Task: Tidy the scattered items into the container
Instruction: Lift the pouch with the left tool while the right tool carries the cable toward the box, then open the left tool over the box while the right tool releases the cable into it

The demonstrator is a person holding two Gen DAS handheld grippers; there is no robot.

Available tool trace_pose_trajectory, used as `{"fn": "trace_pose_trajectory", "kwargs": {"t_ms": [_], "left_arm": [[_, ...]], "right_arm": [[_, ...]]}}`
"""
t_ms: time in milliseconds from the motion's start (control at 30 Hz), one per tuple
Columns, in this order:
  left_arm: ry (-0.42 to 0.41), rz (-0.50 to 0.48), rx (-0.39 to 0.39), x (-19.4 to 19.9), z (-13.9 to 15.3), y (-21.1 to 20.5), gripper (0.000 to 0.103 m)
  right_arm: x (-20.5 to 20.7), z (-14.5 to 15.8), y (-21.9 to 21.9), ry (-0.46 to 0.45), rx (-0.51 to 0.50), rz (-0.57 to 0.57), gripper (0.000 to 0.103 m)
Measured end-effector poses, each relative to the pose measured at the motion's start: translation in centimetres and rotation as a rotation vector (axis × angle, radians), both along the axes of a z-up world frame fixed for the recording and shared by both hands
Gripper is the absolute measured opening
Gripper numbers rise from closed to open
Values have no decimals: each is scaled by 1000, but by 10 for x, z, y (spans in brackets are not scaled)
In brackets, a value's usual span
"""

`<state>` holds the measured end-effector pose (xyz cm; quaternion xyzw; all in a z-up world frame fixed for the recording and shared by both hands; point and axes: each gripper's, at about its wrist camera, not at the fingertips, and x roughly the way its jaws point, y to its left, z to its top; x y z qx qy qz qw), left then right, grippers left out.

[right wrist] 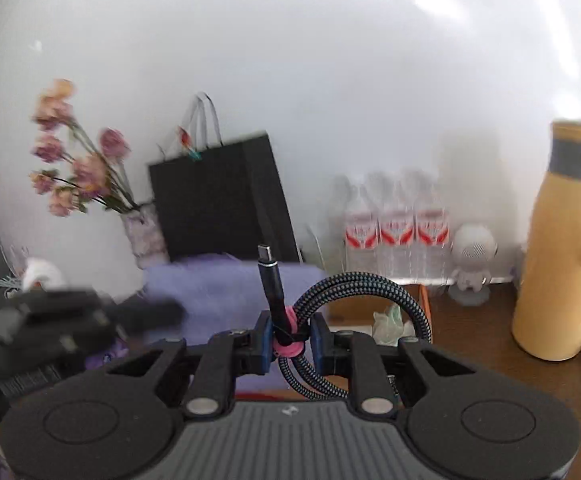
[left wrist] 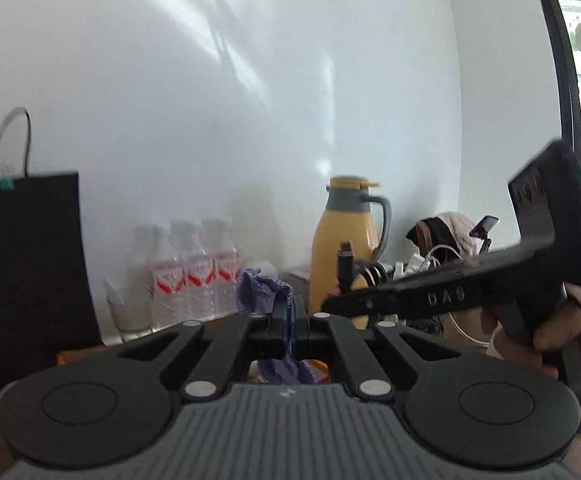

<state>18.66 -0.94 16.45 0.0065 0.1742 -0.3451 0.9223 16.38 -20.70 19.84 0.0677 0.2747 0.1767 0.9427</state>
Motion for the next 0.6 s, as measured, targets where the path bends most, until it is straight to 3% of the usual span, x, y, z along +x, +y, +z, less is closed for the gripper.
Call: {"fn": "trace_pose_trajectory", "kwargs": {"t_ms": [67,133,200,300,367,467,567,600], "left_arm": [[181,34,31,56,-36,0,2],[282,128,114,97,-73,1,2],[350,151,198,123,-99,-1,3],[354,234,306,138,-114,-7,3],[345,275,332,144,-118,-9,3],[373,271,379,143,-124,-8,4],[392,267,390,139,-126,-7,10],[390,265,380,138,-123,-7,18]], "right_arm": [[54,-13,4,143,-41,16,18],[98,-37,10,274,-107,12,18],[129,-65,21,380,-181,22,18],[156,-105,38,443,-265,26,18],[168,-123,44,485,-295,38,18],[179,-151,49,619,-290,83,18],[185,-149,42,635,-255,54,24],[186,-143,38,642,-227,38,34]]}}
